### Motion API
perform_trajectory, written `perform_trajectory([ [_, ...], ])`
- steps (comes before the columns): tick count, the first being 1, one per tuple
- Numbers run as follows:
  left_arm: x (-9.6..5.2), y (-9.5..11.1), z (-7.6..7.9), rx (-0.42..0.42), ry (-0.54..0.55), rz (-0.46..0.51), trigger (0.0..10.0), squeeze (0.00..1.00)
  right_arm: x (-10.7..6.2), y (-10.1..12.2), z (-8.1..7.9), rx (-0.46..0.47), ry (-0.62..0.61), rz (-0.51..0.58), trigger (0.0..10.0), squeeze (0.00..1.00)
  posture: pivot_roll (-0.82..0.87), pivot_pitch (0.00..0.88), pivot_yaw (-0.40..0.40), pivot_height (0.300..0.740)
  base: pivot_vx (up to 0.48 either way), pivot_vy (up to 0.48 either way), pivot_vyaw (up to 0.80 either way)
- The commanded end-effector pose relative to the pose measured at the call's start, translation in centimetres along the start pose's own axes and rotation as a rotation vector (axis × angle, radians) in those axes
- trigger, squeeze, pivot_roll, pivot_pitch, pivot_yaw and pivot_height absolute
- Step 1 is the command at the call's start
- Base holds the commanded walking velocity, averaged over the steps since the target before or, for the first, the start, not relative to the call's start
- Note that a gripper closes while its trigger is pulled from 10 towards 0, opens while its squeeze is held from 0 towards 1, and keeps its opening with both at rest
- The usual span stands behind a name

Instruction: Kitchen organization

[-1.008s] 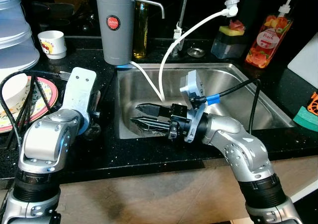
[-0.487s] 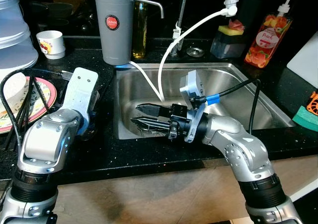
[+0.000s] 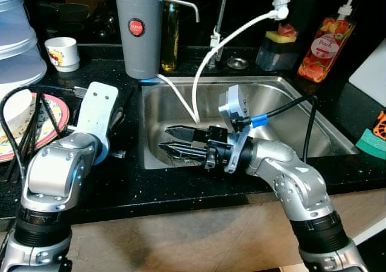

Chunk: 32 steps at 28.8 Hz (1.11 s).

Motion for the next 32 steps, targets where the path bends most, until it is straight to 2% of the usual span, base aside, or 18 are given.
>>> perform_trajectory([
  [1,-0.1,1.3,-0.9,-0.001,0.064,0.067,0.0,0.00,-0.1,0.1,-0.4,-0.004,0.017,0.006,10.0,0.00,-0.01,0.108,-0.028,0.740,0.000,0.000,0.00],
  [3,-0.1,1.3,-0.9,-0.001,0.064,0.067,0.0,0.00,-0.1,0.1,-0.4,-0.004,0.017,0.006,10.0,0.00,-0.01,0.108,-0.028,0.740,0.000,0.000,0.00],
  [7,-0.4,2.3,-1.3,0.037,0.097,0.129,0.0,0.00,-0.2,0.2,-0.3,-0.002,0.015,0.011,10.0,0.00,-0.01,0.110,-0.028,0.740,0.000,0.000,0.00],
  [8,-0.6,3.0,-1.5,0.073,0.118,0.165,9.3,0.00,-0.2,0.2,-0.3,-0.002,0.015,0.013,10.0,0.00,0.00,0.111,-0.028,0.740,0.000,0.000,0.00],
  [9,-0.6,3.0,-1.5,0.073,0.118,0.165,9.3,0.00,-0.2,0.2,-0.3,-0.002,0.015,0.013,10.0,0.00,0.00,0.111,-0.028,0.740,0.000,0.000,0.00],
  [10,-0.6,3.0,-1.4,0.079,0.115,0.161,10.0,0.05,-0.2,0.3,-0.3,-0.002,0.014,0.013,10.0,0.00,0.00,0.111,-0.028,0.740,0.000,0.000,0.00],
  [13,-0.6,2.8,-1.3,0.079,0.107,0.151,10.0,0.05,-0.2,0.3,-0.3,-0.002,0.014,0.013,10.0,0.00,0.00,0.111,-0.028,0.740,0.000,0.000,0.00],
  [14,-0.5,2.5,-1.3,0.079,0.106,0.131,10.0,1.00,-0.2,0.2,-0.3,-0.002,0.015,0.012,10.0,0.00,0.00,0.111,-0.028,0.740,0.000,0.000,0.00],
  [18,-0.4,1.8,-1.3,0.096,0.109,0.094,10.0,1.00,-0.2,0.2,-0.4,-0.002,0.016,0.008,10.0,0.00,-0.01,0.115,-0.028,0.740,0.000,0.000,0.00],
  [19,-0.4,1.7,-1.2,0.103,0.108,0.090,10.0,0.22,-0.3,0.2,-0.4,-0.002,0.017,0.005,10.0,0.00,-0.01,0.116,-0.028,0.740,0.000,0.000,0.00],
  [21,-0.3,1.7,-1.2,0.107,0.107,0.088,10.0,0.22,-0.3,0.1,-0.4,-0.002,0.018,0.004,10.0,0.00,-0.01,0.116,-0.028,0.740,0.000,0.000,0.00],
  [22,-0.3,1.6,-1.1,0.110,0.106,0.084,10.0,0.00,-0.3,0.1,-0.4,-0.002,0.019,0.001,10.0,0.00,-0.01,0.116,-0.029,0.740,0.000,0.000,0.00],
  [27,-0.3,1.6,-0.7,0.102,0.081,0.082,10.0,0.00,-0.3,0.0,-0.4,-0.003,0.020,-0.005,10.0,0.00,-0.01,0.114,-0.028,0.740,0.000,0.000,0.00],
  [31,-0.3,1.9,0.1,0.065,0.015,0.100,10.0,0.00,-0.3,0.0,-0.4,-0.003,0.019,-0.007,10.0,0.00,0.00,0.114,-0.027,0.740,0.000,0.000,0.00],
  [32,-0.3,1.7,0.6,0.029,-0.018,0.081,10.0,0.00,-0.3,0.0,-0.4,-0.003,0.020,-0.007,10.0,0.00,-0.01,0.114,-0.025,0.740,0.000,0.000,0.00],
])
Point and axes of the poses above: a point about 5 cm out from each wrist's last joint towards the gripper, its own x axis pointing out of the wrist towards the gripper, its own y axis along the axis of the wrist's last joint, z = x × y, the point moved 2 cm from there along x, pointing out of the wrist towards the gripper, and after that the axes turned 9 degrees about x, right-handed, at the moved point
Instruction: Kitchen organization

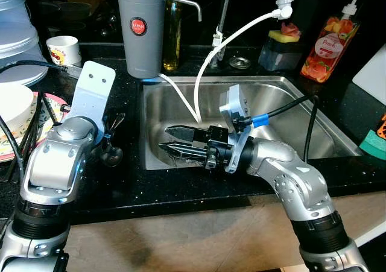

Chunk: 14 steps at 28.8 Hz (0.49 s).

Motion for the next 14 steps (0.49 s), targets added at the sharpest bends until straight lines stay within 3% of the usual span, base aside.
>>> perform_trajectory([
  [1,-0.1,-0.2,0.8,-0.037,-0.050,-0.020,10.0,0.00,-0.2,0.0,-0.4,-0.005,0.014,-0.003,10.0,0.00,-0.01,0.114,-0.025,0.740,0.000,0.000,0.00],
  [7,0.4,-1.7,1.8,-0.061,-0.089,-0.081,10.0,0.00,-0.2,-0.1,-0.4,-0.008,0.014,-0.007,10.0,0.00,-0.01,0.115,-0.025,0.740,0.000,0.000,0.00],
  [14,0.4,-2.4,1.9,-0.110,-0.083,-0.144,10.0,0.00,-0.3,-0.1,-0.4,-0.004,0.016,-0.008,10.0,0.00,-0.01,0.118,-0.025,0.740,0.000,0.000,0.00],
])
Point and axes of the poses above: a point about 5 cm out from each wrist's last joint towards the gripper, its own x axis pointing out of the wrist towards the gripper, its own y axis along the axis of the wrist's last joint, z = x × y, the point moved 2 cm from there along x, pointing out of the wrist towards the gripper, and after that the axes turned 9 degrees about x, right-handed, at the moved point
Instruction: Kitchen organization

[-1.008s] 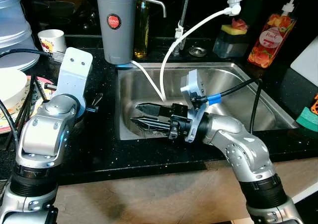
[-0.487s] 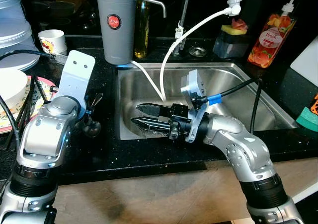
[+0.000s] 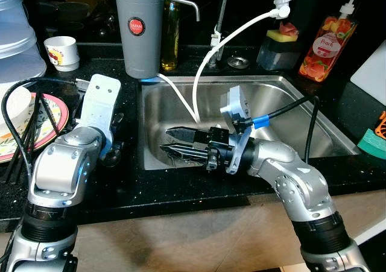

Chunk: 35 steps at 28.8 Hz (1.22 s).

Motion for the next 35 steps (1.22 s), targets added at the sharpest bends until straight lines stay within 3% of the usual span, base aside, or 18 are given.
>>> perform_trajectory([
  [1,0.1,-0.8,0.0,-0.014,0.003,-0.051,10.0,0.00,-0.2,0.1,-0.4,-0.006,0.017,-0.001,10.0,0.00,-0.01,0.118,-0.025,0.740,0.000,0.000,0.00],
  [13,-0.1,-0.9,-0.2,-0.030,0.031,-0.059,10.0,0.00,-0.2,0.0,-0.5,-0.002,0.019,0.001,10.0,0.00,-0.01,0.117,-0.025,0.740,0.000,0.000,0.00],
  [14,-0.1,-1.0,-0.2,-0.025,0.032,-0.063,10.0,0.34,-0.2,0.0,-0.4,-0.002,0.019,0.000,10.0,0.00,-0.01,0.116,-0.024,0.740,0.000,0.000,0.00],
  [15,-0.1,-1.0,-0.2,-0.025,0.032,-0.063,10.0,0.34,-0.2,0.0,-0.4,-0.002,0.019,0.000,10.0,0.00,-0.01,0.116,-0.024,0.740,0.000,0.000,0.00],
  [16,0.0,-1.1,-0.1,-0.019,0.034,-0.068,10.0,0.24,-0.1,0.0,-0.4,-0.003,0.020,-0.001,10.0,0.00,-0.01,0.116,-0.023,0.740,0.000,0.000,0.00],
  [17,0.1,-1.2,0.0,-0.014,0.034,-0.075,10.0,0.00,-0.1,-0.1,-0.5,-0.002,0.020,0.000,10.0,0.00,-0.01,0.113,-0.022,0.740,0.000,0.000,0.00],
  [24,0.5,-2.3,0.5,-0.017,0.012,-0.120,10.0,0.00,-0.1,-0.2,-0.5,0.000,0.021,-0.001,10.0,0.00,-0.01,0.108,-0.020,0.740,0.000,0.000,0.00],
  [35,0.8,-3.8,0.1,0.103,0.021,-0.194,10.0,0.00,-0.2,-0.1,-0.6,0.000,0.021,0.002,10.0,0.00,-0.01,0.104,-0.016,0.740,0.000,0.000,0.00],
])
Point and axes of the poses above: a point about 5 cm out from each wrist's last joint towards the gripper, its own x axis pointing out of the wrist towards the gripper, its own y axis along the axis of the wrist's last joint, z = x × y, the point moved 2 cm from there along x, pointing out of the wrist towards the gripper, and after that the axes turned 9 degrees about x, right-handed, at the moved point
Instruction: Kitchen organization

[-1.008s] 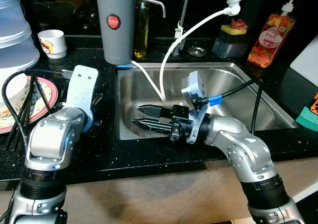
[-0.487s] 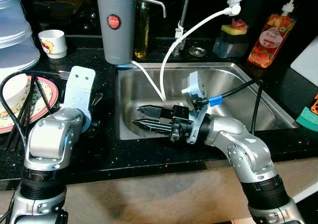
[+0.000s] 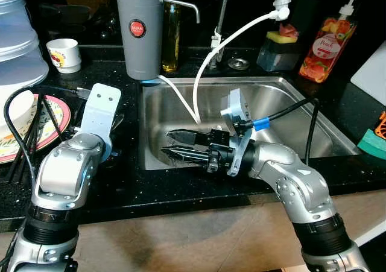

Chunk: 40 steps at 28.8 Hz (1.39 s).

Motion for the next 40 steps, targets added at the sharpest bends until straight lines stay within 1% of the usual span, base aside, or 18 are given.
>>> perform_trajectory([
  [1,0.8,-2.2,0.4,0.024,-0.021,-0.107,10.0,0.00,0.0,0.2,-0.5,-0.011,0.021,0.005,10.0,0.00,-0.01,0.104,-0.016,0.740,0.000,0.000,0.00],
  [2,0.8,-2.2,0.4,0.019,-0.023,-0.105,10.0,0.00,0.0,0.2,-0.5,-0.012,0.021,0.005,10.0,0.00,-0.01,0.104,-0.016,0.740,0.000,0.000,0.00],
  [3,0.8,-2.2,0.4,0.013,-0.027,-0.103,4.1,0.00,0.0,0.2,-0.5,-0.012,0.021,0.005,10.0,0.00,-0.01,0.108,-0.017,0.740,0.000,0.000,0.00],
  [4,0.8,-2.2,0.4,0.013,-0.027,-0.103,4.1,0.00,0.0,0.2,-0.5,-0.012,0.021,0.005,10.0,0.00,-0.01,0.108,-0.017,0.740,0.000,0.000,0.00],
  [5,0.7,-2.2,0.4,0.003,-0.031,-0.098,0.0,0.00,0.0,0.3,-0.5,-0.013,0.021,0.005,10.0,0.00,0.00,0.109,-0.018,0.740,0.000,0.000,0.00],
  [8,0.7,-2.1,0.4,-0.017,-0.040,-0.090,0.0,0.00,-0.1,0.3,-0.4,-0.012,0.020,0.004,10.0,0.00,0.00,0.110,-0.019,0.740,0.000,0.000,0.00],
  [13,0.6,-2.0,0.1,-0.020,-0.032,-0.081,0.0,0.00,-0.1,0.3,-0.4,-0.012,0.020,0.006,10.0,0.00,0.00,0.114,-0.020,0.740,0.000,0.000,0.00],
  [22,0.5,-1.3,-0.9,0.001,0.028,-0.043,0.0,0.00,-0.1,0.3,-0.4,-0.010,0.021,0.008,10.0,0.00,-0.01,0.117,-0.021,0.740,0.000,0.000,0.00],
  [24,0.3,-0.3,-1.5,0.005,0.074,0.022,0.0,0.00,-0.1,0.4,-0.4,-0.011,0.021,0.009,10.0,0.00,-0.01,0.118,-0.023,0.740,0.000,0.000,0.00],
  [25,0.0,1.1,-1.8,0.001,0.104,0.100,0.0,0.00,-0.2,0.4,-0.4,-0.011,0.022,0.010,10.0,0.00,-0.01,0.116,-0.024,0.740,0.000,0.000,0.00],
  [27,-0.7,2.8,-2.3,-0.001,0.147,0.187,0.0,0.00,-0.1,0.5,-0.3,-0.012,0.023,0.013,10.0,0.00,-0.01,0.116,-0.024,0.740,0.000,0.000,0.00],
  [28,-0.7,2.8,-2.3,-0.001,0.147,0.187,0.0,0.00,-0.1,0.5,-0.3,-0.012,0.023,0.013,10.0,0.00,-0.01,0.116,-0.024,0.740,0.000,0.000,0.00],
  [29,-1.0,3.5,-2.5,-0.014,0.157,0.226,0.0,0.00,-0.1,0.5,-0.4,-0.013,0.024,0.013,10.0,0.00,-0.01,0.116,-0.024,0.740,0.000,0.000,0.00],
  [31,-1.2,4.1,-2.5,-0.022,0.152,0.256,0.0,0.00,-0.1,0.6,-0.3,-0.013,0.026,0.014,10.0,0.00,-0.01,0.115,-0.024,0.740,0.000,0.000,0.00],
  [36,-1.4,4.3,-2.1,-0.023,0.129,0.271,0.0,0.00,-0.1,0.6,-0.3,-0.015,0.027,0.014,10.0,0.00,-0.01,0.115,-0.024,0.740,0.000,0.000,0.00],
  [38,-1.4,4.6,-1.8,-0.033,0.108,0.293,0.0,0.00,-0.1,0.6,-0.4,-0.014,0.027,0.017,10.0,0.00,-0.01,0.114,-0.024,0.740,0.000,0.000,0.00],
  [39,-1.4,4.7,-1.5,-0.057,0.074,0.298,0.0,0.00,-0.1,0.8,-0.4,-0.013,0.026,0.024,10.0,0.00,-0.01,0.114,-0.024,0.740,0.000,0.000,0.00],
  [40,-1.6,5.3,-1.0,-0.099,0.019,0.349,0.0,0.00,-0.1,1.1,-0.2,-0.011,0.016,0.044,10.0,0.00,-0.01,0.114,-0.024,0.740,0.000,0.000,0.00],
])
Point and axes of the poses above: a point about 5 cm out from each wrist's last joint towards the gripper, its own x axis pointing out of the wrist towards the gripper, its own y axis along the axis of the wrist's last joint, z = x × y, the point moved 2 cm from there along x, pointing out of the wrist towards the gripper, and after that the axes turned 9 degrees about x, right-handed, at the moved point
